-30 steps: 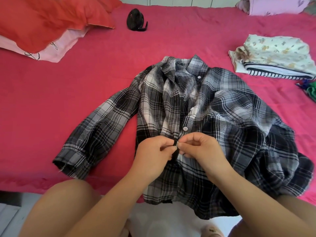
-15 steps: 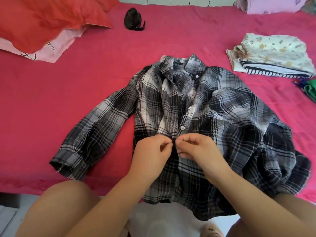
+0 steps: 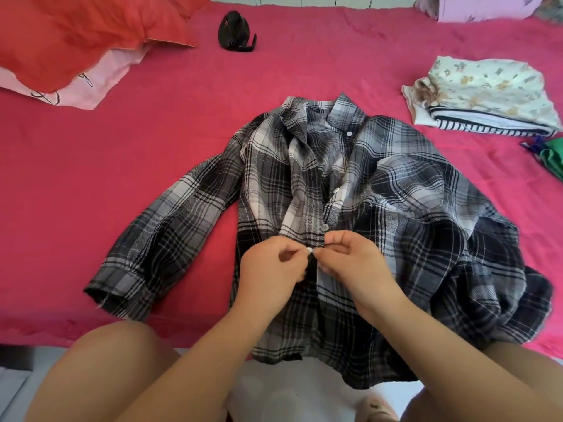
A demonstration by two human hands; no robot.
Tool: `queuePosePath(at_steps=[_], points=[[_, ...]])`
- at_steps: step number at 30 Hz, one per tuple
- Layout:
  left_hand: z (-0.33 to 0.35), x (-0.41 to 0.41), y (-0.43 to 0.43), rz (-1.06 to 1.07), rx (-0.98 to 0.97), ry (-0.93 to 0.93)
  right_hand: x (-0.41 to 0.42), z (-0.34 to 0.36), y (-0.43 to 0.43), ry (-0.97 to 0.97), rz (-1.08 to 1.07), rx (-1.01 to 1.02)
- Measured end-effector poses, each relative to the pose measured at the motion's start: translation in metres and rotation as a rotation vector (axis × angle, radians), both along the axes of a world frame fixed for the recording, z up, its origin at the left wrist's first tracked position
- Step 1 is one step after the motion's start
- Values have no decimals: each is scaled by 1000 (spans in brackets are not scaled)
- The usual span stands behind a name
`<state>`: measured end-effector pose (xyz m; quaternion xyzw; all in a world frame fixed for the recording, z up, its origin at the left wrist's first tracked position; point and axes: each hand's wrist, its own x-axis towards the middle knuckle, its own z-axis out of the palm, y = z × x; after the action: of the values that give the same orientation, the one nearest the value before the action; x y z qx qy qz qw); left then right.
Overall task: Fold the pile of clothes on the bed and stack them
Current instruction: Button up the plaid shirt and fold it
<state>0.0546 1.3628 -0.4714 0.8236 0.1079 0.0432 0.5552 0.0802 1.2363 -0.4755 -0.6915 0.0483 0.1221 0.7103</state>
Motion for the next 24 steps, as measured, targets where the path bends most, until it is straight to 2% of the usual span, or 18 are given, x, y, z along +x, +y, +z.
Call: queuePosePath(at_steps=[2,4,5,9,11,12,13,14,17,18,19,20,21,24], points=[[2,2,-1,41,-339,162,0,0,1,-26,3,-45],[4,1,-2,38,-420,198,1,0,1,-59,4,-88],[3,1,-2,20,-318,149,1,0,1,-77,5,-107],[3,-5,4,-151,495,-169,0,0,1,-93,31,-160],[3,-5,5,-199,713,-223,0,-1,1,-108,53,-221],[3,-4,5,-204,759,-206,0,-1,1,-126,60,-263],[2,-3,6,-192,717,-173,0,-1,2,-147,63,-300],[2,0,6,-159,575,-99,1,-1,2,-167,68,-327],[8,8,7,-90,-192,285,5,2,-2,-191,159,-409],[10,8,8,-108,-344,390,7,5,-5,-196,209,-466],[11,8,10,-139,-376,453,9,7,-8,-210,256,-545],[12,9,12,-169,-317,481,12,10,-11,-238,290,-638],[12,11,15,-198,-164,468,14,13,-15,-274,302,-722],[14,19,22,-209,405,225,26,23,-26,-388,200,-831]])
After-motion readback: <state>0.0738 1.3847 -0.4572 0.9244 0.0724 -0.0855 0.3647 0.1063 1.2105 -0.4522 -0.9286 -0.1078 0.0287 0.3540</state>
